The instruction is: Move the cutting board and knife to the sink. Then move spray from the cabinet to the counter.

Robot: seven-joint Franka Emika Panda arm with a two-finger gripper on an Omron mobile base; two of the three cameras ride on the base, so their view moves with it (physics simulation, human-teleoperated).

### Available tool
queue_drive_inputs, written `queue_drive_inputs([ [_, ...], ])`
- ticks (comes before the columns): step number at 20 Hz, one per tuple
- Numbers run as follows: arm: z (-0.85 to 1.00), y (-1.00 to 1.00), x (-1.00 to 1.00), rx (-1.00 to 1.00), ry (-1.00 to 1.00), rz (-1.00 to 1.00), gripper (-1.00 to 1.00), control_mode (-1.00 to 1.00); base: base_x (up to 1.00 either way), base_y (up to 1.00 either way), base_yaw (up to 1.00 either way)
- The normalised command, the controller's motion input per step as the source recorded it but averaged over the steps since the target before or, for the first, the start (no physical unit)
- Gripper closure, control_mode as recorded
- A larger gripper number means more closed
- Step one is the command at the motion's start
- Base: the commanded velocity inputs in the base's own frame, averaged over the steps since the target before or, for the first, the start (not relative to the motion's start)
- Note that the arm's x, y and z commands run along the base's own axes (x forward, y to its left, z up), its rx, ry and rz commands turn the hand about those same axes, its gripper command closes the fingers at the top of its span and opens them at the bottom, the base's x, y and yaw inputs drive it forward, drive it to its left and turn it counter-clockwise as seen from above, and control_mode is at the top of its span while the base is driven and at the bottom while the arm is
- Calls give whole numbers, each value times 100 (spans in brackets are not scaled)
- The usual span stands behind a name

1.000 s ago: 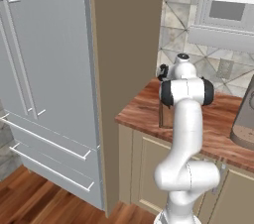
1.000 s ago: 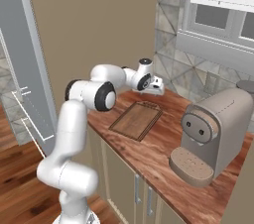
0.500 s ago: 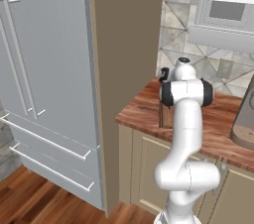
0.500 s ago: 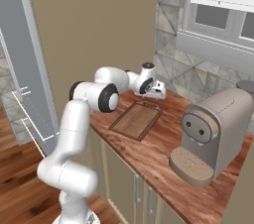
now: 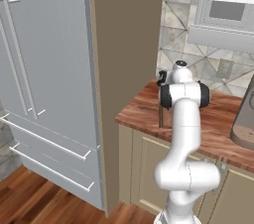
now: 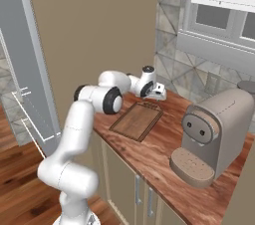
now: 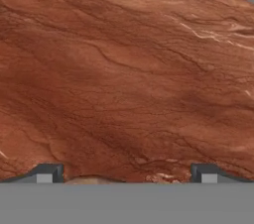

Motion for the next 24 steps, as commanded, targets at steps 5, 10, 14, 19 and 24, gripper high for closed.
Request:
queue_drive_inputs([
  [5, -21, 0, 26, 0, 0, 0, -100, -100, 0, 0, 0],
  [10, -18, 1, 0, 0, 1, 0, -100, -100, 0, 0, 0],
  [14, -17, 0, -29, 0, 11, 0, -100, -100, 0, 0, 0],
  [19, -24, 0, -67, 3, 16, -1, -100, -100, 0, 0, 0],
  [24, -21, 0, -100, 2, 12, -6, -100, -100, 0, 0, 0],
])
